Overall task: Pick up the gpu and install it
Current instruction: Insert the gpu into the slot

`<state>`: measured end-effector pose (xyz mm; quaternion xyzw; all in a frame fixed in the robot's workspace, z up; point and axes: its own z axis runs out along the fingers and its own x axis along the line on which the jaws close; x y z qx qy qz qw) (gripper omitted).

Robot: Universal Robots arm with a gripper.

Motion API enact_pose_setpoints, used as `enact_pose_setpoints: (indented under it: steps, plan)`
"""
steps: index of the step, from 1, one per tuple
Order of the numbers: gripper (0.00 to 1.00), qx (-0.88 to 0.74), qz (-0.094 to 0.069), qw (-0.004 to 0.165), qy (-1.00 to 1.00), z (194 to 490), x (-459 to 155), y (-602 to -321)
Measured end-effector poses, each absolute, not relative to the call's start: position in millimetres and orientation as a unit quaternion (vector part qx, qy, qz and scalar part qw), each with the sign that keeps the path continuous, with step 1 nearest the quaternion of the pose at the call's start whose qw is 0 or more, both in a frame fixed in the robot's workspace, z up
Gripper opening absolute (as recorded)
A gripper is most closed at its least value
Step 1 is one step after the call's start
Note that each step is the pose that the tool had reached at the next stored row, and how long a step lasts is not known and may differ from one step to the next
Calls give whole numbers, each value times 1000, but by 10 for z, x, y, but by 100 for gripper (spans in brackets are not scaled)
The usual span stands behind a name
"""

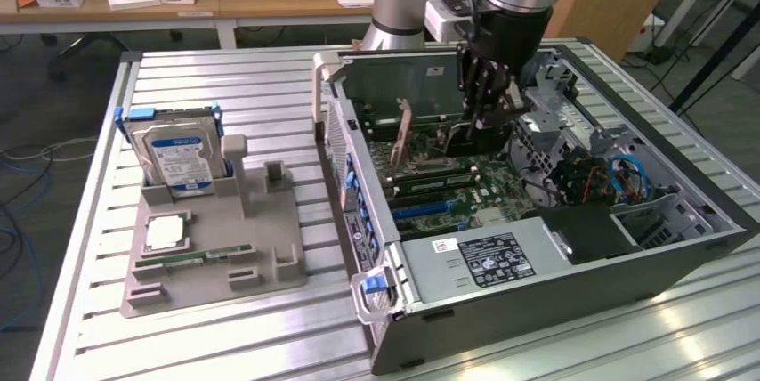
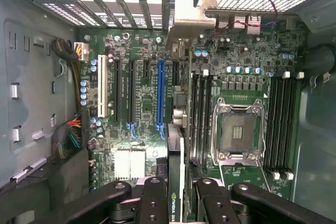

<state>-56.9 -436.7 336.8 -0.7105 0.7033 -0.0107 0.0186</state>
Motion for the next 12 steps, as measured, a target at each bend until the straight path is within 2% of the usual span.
enact_pose_setpoints:
  steps: [12]
  plan:
    - [26, -711, -11, 19, 703, 3319, -593, -4386]
